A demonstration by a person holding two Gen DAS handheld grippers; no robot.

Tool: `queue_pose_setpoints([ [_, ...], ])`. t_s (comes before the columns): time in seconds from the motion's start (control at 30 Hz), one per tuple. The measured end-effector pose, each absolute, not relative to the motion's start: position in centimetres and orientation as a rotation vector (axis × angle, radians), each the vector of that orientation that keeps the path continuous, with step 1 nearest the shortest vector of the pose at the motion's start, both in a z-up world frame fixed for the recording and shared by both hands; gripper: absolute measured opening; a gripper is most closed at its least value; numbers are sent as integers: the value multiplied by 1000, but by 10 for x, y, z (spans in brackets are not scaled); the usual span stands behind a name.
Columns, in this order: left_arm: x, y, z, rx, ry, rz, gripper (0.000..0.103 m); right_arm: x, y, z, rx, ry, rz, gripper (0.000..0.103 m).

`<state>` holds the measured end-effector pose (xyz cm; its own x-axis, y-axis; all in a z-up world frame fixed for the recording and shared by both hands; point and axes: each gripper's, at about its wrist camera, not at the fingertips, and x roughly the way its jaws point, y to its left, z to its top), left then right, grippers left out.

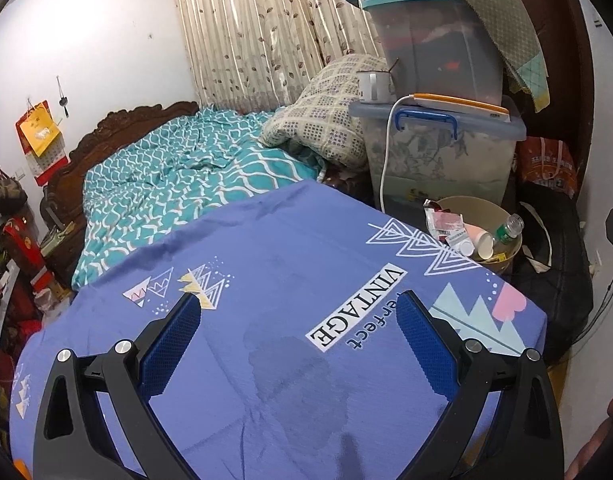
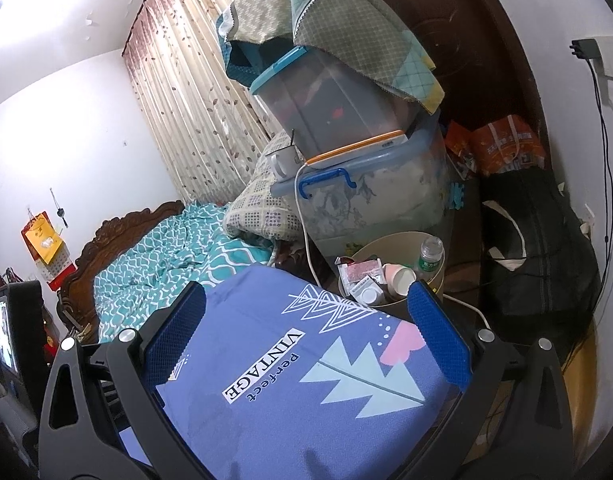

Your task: Collect trash

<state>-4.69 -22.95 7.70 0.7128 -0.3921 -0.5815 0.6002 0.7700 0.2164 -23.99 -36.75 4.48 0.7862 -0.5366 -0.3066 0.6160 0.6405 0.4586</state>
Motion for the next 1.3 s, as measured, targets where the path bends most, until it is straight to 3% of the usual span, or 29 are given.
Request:
queue_pose_setpoints([
  [1.3,-42,-226,64,423,592,-595,94,-233,-368,48,554,157,-646,100],
])
